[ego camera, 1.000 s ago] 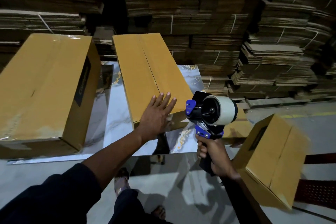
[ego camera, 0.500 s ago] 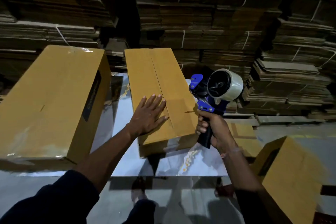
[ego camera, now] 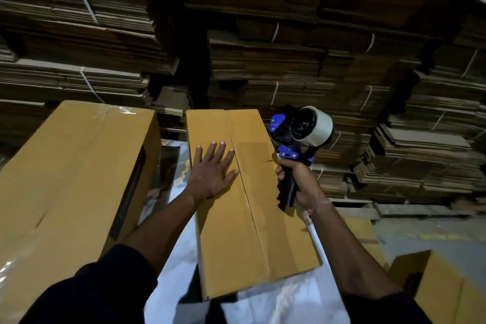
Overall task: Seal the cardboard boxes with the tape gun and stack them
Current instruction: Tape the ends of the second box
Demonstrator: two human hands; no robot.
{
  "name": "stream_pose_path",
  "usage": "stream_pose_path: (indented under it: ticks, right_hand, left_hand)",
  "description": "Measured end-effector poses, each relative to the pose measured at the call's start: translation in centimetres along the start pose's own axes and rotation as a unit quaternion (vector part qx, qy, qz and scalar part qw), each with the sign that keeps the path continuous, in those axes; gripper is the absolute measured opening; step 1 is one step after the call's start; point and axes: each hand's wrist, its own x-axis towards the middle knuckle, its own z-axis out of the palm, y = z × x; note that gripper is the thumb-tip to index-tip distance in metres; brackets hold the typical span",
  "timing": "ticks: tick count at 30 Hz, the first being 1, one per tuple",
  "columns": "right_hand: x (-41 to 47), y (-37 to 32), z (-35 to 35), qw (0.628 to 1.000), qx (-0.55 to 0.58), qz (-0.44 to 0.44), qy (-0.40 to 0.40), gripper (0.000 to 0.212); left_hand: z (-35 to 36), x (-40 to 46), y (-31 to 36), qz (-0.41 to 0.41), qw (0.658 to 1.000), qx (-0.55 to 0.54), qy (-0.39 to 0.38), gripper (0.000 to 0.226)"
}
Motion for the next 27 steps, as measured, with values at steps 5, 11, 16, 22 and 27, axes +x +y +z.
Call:
stream_pose_path:
  ticks: [5,11,16,22,27]
  right_hand:
    - [4.1,-0.4,2.1,0.999,-0.024,-0.026,0.012,0.017]
    - [7.2,-1.3,3.1,0.997,-0.035,-0.057,0.045,0.023]
    - [7.7,-1.3,3.3,0.998,-0.011,-0.055,0.008,0.023]
    - [7.0,-0.6,2.4,0.998,-0.041,-0.040,-0.033,0.026]
    - [3.2,1.7,0.0,0.998,-0.060,0.002,-0.026,0.032]
  left_hand:
    - [-0.1,3.2,-1.8,-0.004,1.000,-0.002,-0.010,0.079]
    - [-0.5,5.1,-2.7,-0.118,0.992,-0.048,0.015,0.086]
    - [-1.0,5.5,-2.8,-0.254,0.951,-0.173,0.035,0.131]
    - [-1.6,5.7,-2.9,-0.269,0.935,-0.229,0.022,0.143]
    - [-2.2,6.1,-1.9,-0.207,0.947,-0.244,-0.007,0.145]
